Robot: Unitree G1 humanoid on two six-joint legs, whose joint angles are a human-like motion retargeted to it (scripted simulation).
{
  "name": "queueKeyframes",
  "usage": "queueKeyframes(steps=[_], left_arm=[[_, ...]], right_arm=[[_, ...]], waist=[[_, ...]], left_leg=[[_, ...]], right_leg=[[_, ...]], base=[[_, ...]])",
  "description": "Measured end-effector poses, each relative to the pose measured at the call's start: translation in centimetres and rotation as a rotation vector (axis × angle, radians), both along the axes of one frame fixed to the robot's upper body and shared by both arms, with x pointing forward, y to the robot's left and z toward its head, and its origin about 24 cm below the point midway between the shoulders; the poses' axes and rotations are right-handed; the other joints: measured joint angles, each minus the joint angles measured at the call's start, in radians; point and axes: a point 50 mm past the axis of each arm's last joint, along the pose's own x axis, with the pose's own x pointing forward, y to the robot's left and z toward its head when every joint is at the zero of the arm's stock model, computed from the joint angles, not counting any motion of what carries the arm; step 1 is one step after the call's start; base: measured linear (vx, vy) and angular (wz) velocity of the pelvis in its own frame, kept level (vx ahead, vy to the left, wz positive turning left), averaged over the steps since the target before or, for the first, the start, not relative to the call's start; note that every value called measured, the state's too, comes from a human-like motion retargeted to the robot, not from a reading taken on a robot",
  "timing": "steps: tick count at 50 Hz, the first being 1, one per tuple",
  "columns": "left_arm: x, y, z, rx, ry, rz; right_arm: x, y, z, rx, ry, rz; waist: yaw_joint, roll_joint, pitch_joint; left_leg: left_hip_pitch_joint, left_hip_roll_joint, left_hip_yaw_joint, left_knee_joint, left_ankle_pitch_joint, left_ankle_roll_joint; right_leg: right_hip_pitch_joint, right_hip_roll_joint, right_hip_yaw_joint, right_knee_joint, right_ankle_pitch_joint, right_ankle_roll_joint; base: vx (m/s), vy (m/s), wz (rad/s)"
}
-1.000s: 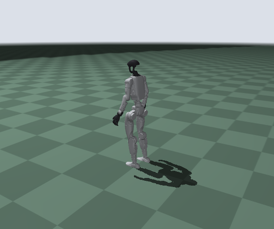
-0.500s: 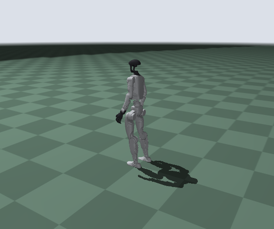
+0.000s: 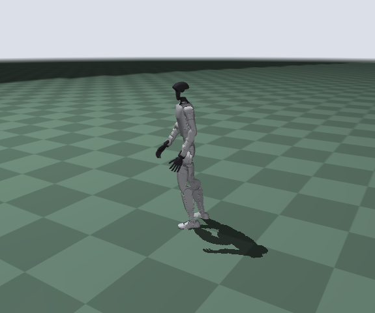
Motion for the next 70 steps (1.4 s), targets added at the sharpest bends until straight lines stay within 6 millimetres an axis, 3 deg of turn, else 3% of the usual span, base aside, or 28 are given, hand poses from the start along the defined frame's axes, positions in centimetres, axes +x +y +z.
queueKeyframes(steps=[5, 10, 13, 16, 20, 23, 26, 30, 35, 38, 41, 44, 47, 50, 55, 70], left_arm=[[-1.9, 0.8, -1.1, 0.012, 0.091, 0.108], [-3.7, 1.6, -2.0, -0.022, 0.168, 0.243], [-3.6, 2.4, -1.6, -0.038, 0.143, 0.279], [-2.4, 4.0, 0.1, -0.020, 0.027, 0.252], [1.6, 6.4, 5.4, 0.053, -0.261, 0.137], [5.0, 7.7, 11.2, 0.137, -0.511, 0.013], [7.4, 8.4, 17.4, 0.242, -0.739, -0.108], [8.9, 8.4, 24.5, 0.384, -0.979, -0.245], [9.4, 7.7, 31.0, 0.523, -1.170, -0.393], [9.3, 7.0, 34.0, 0.618, -1.236, -0.491], [8.9, 6.3, 36.7, 0.734, -1.280, -0.589], [8.5, 5.7, 38.8, 0.876, -1.292, -0.681], [8.1, 5.3, 40.4, 1.025, -1.272, -0.760], [7.8, 5.2, 41.8, 1.161, -1.235, -0.817], [7.4, 5.6, 43.3, 1.269, -1.183, -0.853], [5.1, 6.6, 44.0, 1.162, -1.187, -0.814]], right_arm=[[3.4, 1.1, 1.9, -0.029, -0.088, 0.073], [7.5, 2.7, 5.0, -0.079, -0.200, 0.224], [9.7, 3.4, 8.0, -0.110, -0.302, 0.320], [11.1, 3.3, 11.6, -0.131, -0.441, 0.376], [11.7, 1.7, 17.8, -0.163, -0.669, 0.414], [11.2, -0.1, 22.8, -0.214, -0.830, 0.441], [9.9, -1.8, 27.2, -0.296, -0.961, 0.467], [8.1, -3.4, 31.6, -0.433, -1.079, 0.498], [6.4, -4.9, 35.5, -0.612, -1.157, 0.512], [5.5, -5.5, 37.2, -0.713, -1.170, 0.523], [4.6, -5.9, 38.6, -0.812, -1.170, 0.539], [3.8, -6.1, 39.7, -0.901, -1.154, 0.561], [3.3, -6.2, 40.6, -0.974, -1.122, 0.585], [2.9, -6.3, 41.3, -1.024, -1.085, 0.606], [2.3, -6.8, 41.7, -1.053, -1.018, 0.622], [0.1, -8.2, 42.0, -1.041, -0.948, 0.562]], waist=[[0.051, 0.006, 0.006], [0.079, 0.054, 0.025], [0.065, 0.057, 0.044], [0.039, 0.046, 0.052], [0.011, 0.037, 0.065], [-0.015, 0.026, 0.077], [-0.054, 0.011, 0.090], [-0.097, 0.000, 0.090], [-0.119, 0.020, 0.067], [-0.123, 0.036, 0.050], [-0.131, 0.044, 0.041], [-0.146, 0.047, 0.034], [-0.170, 0.051, 0.018], [-0.187, 0.052, 0.000], [-0.205, 0.035, -0.024], [-0.217, -0.008, -0.043]], left_leg=[[0.017, -0.009, -0.134, -0.010, -0.006, 0.013], [0.049, 0.019, -0.235, 0.004, -0.019, 0.009], [0.071, 0.001, -0.318, -0.019, -0.008, 0.007], [0.082, -0.022, -0.421, -0.054, 0.016, -0.002], [0.084, -0.040, -0.551, -0.095, 0.039, -0.019], [0.084, -0.057, -0.641, -0.132, 0.054, -0.035], [0.097, -0.087, -0.731, -0.179, 0.073, -0.043], [0.124, -0.116, -0.825, -0.241, 0.098, -0.048], [0.143, -0.119, -0.896, -0.270, 0.101, -0.051], [0.147, -0.116, -0.917, -0.261, 0.086, -0.040], [0.115, -0.119, -0.831, -0.182, 0.040, -0.028], [0.039, -0.090, -0.562, -0.042, -0.019, -0.019], [-0.025, 0.001, -0.221, 0.047, -0.036, -0.027], [-0.044, 0.068, -0.030, 0.063, -0.017, -0.063], [-0.008, 0.069, -0.041, 0.000, 0.005, -0.093], [0.052, 0.058, -0.040, -0.067, 0.003, -0.085]], right_leg=[[0.015, -0.018, -0.097, 0.123, -0.023, -0.059], [-0.046, -0.087, -0.121, 0.443, -0.011, -0.193], [-0.156, -0.109, 0.036, 0.634, 0.014, -0.215], [-0.267, -0.030, 0.273, 0.688, 0.026, -0.158], [-0.325, 0.050, 0.438, 0.584, -0.001, -0.134], [-0.326, 0.056, 0.470, 0.410, -0.030, -0.153], [-0.308, 0.062, 0.541, 0.214, -0.004, -0.126], [-0.275, 0.053, 0.616, 0.066, 0.092, -0.064], [-0.221, 0.024, 0.534, 0.026, 0.109, -0.012], [-0.199, 0.025, 0.498, 0.015, 0.108, 0.007], [-0.180, 0.029, 0.472, 0.003, 0.108, 0.008], [-0.165, 0.035, 0.441, 0.004, 0.099, 0.008], [-0.152, 0.056, 0.404, -0.005, 0.092, 0.008], [-0.139, 0.084, 0.381, -0.028, 0.091, 0.008], [-0.106, 0.100, 0.366, -0.062, 0.086, 0.008], [-0.081, 0.092, 0.357, -0.053, 0.062, 0.008]], base=[[0.10, 0.13, 1.09], [0.09, 0.15, 1.01], [0.07, 0.10, 1.41], [0.07, 0.04, 1.74], [0.06, 0.00, 1.75], [0.07, -0.03, 1.78], [0.09, -0.06, 1.77], [0.13, -0.08, 1.34], [0.14, -0.10, 0.77], [0.12, -0.15, 0.48], [0.09, -0.16, 0.43], [0.09, -0.14, 0.49], [0.08, -0.14, 0.51], [0.09, -0.11, 0.34], [0.10, -0.02, 0.18], [0.06, 0.02, 0.00]])
